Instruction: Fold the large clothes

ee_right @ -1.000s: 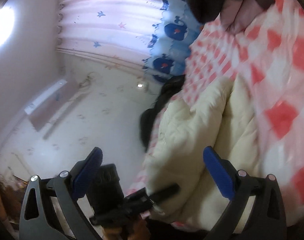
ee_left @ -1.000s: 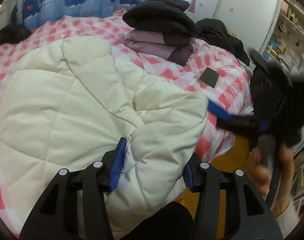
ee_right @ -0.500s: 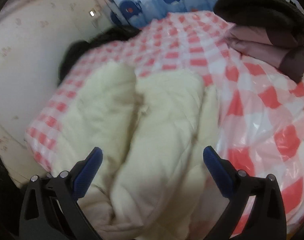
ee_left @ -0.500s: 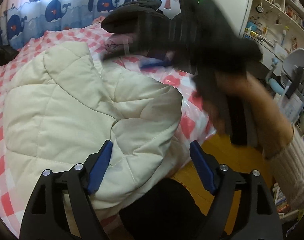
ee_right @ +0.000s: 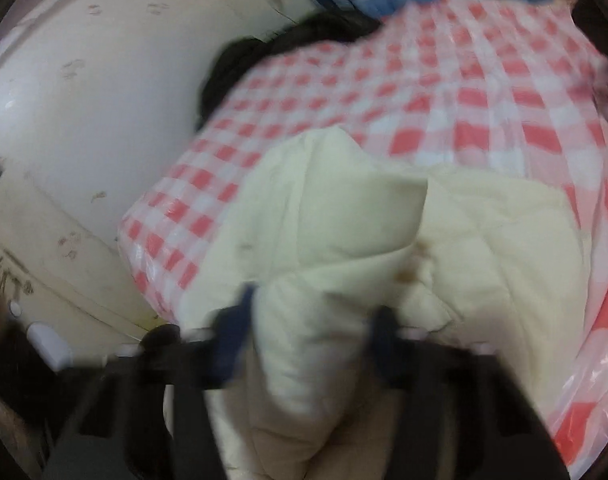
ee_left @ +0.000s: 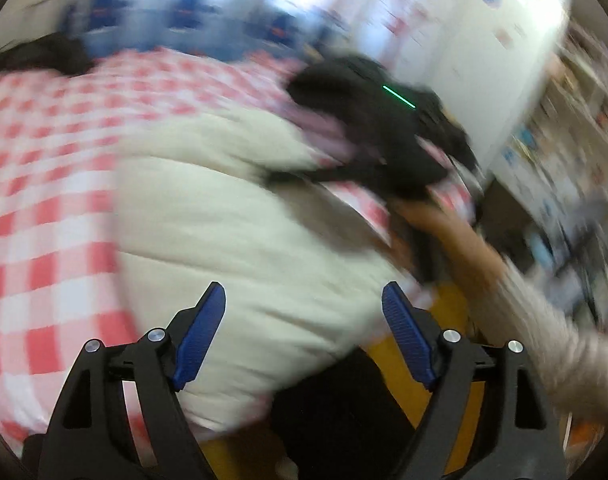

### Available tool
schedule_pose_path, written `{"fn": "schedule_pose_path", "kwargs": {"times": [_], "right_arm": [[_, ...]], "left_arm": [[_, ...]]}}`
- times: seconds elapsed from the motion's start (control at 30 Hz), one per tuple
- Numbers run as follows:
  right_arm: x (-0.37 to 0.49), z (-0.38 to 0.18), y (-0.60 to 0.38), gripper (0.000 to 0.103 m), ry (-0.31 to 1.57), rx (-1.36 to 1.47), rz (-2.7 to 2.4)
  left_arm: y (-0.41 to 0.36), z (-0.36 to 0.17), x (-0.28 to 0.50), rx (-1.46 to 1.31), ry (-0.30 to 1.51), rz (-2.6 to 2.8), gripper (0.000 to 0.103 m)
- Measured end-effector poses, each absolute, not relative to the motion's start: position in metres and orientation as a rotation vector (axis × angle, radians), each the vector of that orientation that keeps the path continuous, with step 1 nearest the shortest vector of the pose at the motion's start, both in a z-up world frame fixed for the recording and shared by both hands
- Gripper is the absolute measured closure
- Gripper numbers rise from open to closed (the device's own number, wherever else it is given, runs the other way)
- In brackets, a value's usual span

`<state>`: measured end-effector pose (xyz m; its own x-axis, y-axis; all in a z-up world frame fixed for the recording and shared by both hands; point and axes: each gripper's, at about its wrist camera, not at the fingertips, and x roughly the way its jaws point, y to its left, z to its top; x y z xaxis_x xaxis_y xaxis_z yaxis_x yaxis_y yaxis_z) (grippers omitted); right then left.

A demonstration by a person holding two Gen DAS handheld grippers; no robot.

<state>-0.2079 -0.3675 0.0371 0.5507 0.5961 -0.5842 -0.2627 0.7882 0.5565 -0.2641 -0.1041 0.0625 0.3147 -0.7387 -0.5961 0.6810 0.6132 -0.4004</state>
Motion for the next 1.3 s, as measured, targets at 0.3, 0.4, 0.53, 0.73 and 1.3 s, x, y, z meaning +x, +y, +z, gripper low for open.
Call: {"fn": "schedule_pose_path", "kwargs": {"times": [0.3,0.4,0.53,0.73,1.3], "right_arm": [[-0.279,0.046,-0.393,0.078,0.719,0.530,0.406],[-0.281,-0.021,-0.429,0.078,0.777,0.727,0.327],[-0.285,-0.013,-0.428,0.076,0.769,0.721,0.261],[-0.282,-0.012,-0.415,0.069,0.796,0.599,0.142],[-0.299,-0.040,-0.430,0.066,0.674,0.801,0.136]], "left_arm": [[-0.167,0.046,-0.214,-0.141,0.881,-0.958,0.019],[-0.209,0.006,-0.215,0.022,0.910,-0.913,0.018],[-0.225,0.004,-0.230,0.155,0.877,-0.855,0.011],[-0.152,0.020,-0.201,-0.173,0.959,-0.856,0.011],[-0.168,-0.043,-0.170,-0.272,1.143,-0.936,0.011]]}}
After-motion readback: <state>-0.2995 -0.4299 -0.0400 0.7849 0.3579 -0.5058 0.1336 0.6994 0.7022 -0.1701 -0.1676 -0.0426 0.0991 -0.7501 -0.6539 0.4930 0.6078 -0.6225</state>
